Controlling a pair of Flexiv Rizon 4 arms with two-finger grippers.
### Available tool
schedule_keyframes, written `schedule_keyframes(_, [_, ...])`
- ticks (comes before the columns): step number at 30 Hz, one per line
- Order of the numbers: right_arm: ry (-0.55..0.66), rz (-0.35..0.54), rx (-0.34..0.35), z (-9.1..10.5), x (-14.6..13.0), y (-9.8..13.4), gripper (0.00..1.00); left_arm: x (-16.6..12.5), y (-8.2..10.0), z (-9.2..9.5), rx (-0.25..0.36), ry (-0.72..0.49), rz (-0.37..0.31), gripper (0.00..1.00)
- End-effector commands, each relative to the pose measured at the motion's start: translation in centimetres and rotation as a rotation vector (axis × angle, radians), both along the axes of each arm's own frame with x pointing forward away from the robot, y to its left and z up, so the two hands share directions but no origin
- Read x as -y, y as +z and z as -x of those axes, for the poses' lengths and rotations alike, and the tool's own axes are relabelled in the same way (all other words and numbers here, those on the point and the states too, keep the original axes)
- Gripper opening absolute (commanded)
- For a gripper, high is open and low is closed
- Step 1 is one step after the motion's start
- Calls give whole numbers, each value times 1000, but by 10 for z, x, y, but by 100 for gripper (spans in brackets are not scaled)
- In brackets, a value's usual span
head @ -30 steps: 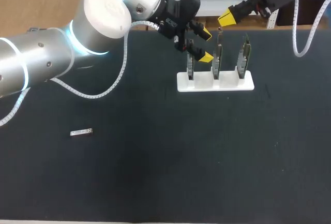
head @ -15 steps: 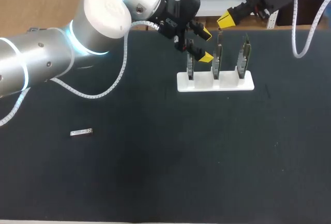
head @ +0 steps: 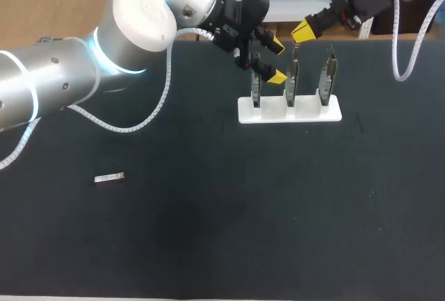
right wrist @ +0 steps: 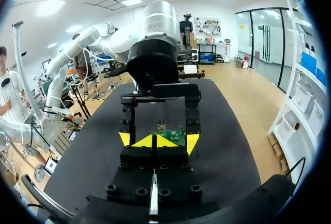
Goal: Pick up the optical module with the left hand, and insert it into the network port with the right hand.
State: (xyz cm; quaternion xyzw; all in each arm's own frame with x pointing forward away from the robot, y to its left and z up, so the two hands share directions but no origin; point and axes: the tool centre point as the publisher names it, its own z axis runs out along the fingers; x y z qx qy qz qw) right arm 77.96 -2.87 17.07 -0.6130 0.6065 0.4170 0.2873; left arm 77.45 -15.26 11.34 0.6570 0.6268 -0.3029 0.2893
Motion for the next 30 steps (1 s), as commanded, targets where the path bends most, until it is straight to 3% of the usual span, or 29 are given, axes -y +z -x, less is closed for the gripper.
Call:
schedule_keyframes(1, [6,3,-14,-5,0,-5,0,1,0,-3,-4,-4,-5,100])
schedule_keyframes(30, [-5,31,-78,-7,3,-28,0,1,0,-3,-4,-4,-5,100])
